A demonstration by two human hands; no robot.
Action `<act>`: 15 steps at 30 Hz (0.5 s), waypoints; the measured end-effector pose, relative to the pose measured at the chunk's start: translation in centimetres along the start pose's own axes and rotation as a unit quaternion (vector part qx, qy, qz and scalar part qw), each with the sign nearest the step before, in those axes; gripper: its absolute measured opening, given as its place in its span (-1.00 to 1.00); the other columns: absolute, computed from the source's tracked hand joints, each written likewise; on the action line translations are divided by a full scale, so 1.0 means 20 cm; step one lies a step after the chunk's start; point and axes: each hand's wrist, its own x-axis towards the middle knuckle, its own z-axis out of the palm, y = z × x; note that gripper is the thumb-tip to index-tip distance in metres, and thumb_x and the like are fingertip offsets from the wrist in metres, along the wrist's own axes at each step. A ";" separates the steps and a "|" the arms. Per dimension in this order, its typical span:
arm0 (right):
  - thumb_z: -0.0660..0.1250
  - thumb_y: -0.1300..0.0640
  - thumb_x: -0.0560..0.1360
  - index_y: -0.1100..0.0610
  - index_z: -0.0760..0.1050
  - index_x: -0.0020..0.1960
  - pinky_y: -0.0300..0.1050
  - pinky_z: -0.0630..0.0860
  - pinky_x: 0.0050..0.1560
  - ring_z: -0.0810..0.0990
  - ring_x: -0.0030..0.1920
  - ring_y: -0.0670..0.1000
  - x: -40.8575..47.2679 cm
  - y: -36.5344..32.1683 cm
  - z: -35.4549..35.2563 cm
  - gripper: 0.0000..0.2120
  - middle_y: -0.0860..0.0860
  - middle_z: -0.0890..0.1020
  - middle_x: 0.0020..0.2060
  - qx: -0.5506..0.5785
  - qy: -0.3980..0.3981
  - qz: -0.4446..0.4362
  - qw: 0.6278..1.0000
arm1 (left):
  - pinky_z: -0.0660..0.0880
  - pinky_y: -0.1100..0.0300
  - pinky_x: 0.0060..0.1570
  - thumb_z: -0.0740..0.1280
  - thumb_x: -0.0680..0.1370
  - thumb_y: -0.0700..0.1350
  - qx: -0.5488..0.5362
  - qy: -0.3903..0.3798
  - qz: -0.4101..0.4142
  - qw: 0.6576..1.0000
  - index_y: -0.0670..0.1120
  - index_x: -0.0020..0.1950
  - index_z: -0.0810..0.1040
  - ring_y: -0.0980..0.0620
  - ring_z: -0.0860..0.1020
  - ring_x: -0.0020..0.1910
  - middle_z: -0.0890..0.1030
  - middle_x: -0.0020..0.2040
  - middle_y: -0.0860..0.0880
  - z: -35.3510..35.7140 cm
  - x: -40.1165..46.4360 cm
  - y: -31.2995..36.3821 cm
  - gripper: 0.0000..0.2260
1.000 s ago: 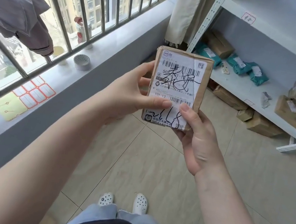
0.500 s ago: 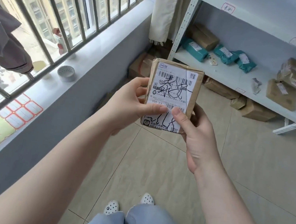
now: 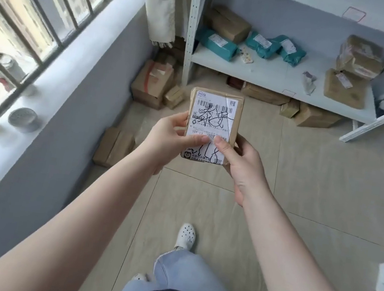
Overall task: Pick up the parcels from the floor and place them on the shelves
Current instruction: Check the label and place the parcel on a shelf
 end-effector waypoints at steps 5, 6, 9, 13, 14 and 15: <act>0.44 0.13 0.46 0.04 0.59 0.15 -0.28 0.54 -0.06 0.71 -0.09 -0.14 0.30 -0.12 -0.17 -0.74 -0.07 0.74 -0.07 -0.007 -0.003 0.013 1.000 | 0.65 0.19 -0.03 0.53 0.44 -0.23 0.012 -0.006 -0.008 1.000 -0.13 0.26 0.61 0.00 0.73 -0.02 0.70 0.16 -0.13 0.15 0.33 0.09 -0.61; 0.44 0.13 0.46 0.03 0.59 0.14 -0.28 0.54 -0.06 0.71 -0.09 -0.14 0.36 -0.14 -0.20 -0.75 -0.07 0.74 -0.06 -0.009 -0.005 0.012 1.000 | 0.65 0.19 -0.03 0.53 0.44 -0.23 0.009 -0.004 -0.007 1.000 -0.12 0.25 0.62 0.02 0.73 -0.04 0.70 0.15 -0.12 0.17 0.39 0.11 -0.62; 0.45 0.12 0.46 0.02 0.59 0.16 -0.27 0.55 -0.04 0.71 -0.10 -0.12 0.52 -0.23 -0.26 -0.72 -0.06 0.74 -0.06 -0.015 -0.007 0.008 1.000 | 0.65 0.09 0.04 0.54 0.43 -0.22 0.000 0.003 -0.001 1.000 -0.12 0.26 0.62 -0.01 0.72 -0.01 0.72 0.11 -0.09 0.23 0.56 0.16 -0.60; 0.45 0.12 0.46 0.03 0.59 0.17 -0.31 0.54 -0.10 0.71 -0.13 -0.14 0.74 -0.31 -0.32 -0.72 -0.07 0.73 -0.07 -0.012 -0.002 0.007 1.000 | 0.64 0.06 0.07 0.53 0.43 -0.24 -0.007 0.000 0.001 1.000 -0.14 0.29 0.60 -0.09 0.71 0.07 0.72 0.13 -0.12 0.27 0.77 0.25 -0.57; 0.45 0.12 0.46 0.04 0.58 0.18 -0.31 0.54 -0.11 0.71 -0.13 -0.14 0.79 -0.33 -0.33 -0.70 -0.06 0.74 -0.07 -0.011 -0.001 0.008 1.000 | 0.64 0.06 0.06 0.54 0.43 -0.24 -0.007 -0.002 0.000 1.000 -0.15 0.29 0.60 -0.10 0.70 0.08 0.71 0.14 -0.13 0.28 0.83 0.27 -0.57; 0.45 0.12 0.46 0.05 0.58 0.19 -0.32 0.54 -0.12 0.71 -0.12 -0.14 0.85 -0.34 -0.34 -0.69 -0.06 0.74 -0.06 -0.009 0.000 0.010 1.000 | 0.64 0.06 0.06 0.54 0.42 -0.24 -0.008 -0.003 -0.001 1.000 -0.15 0.28 0.61 -0.11 0.70 0.08 0.71 0.14 -0.13 0.29 0.90 0.28 -0.58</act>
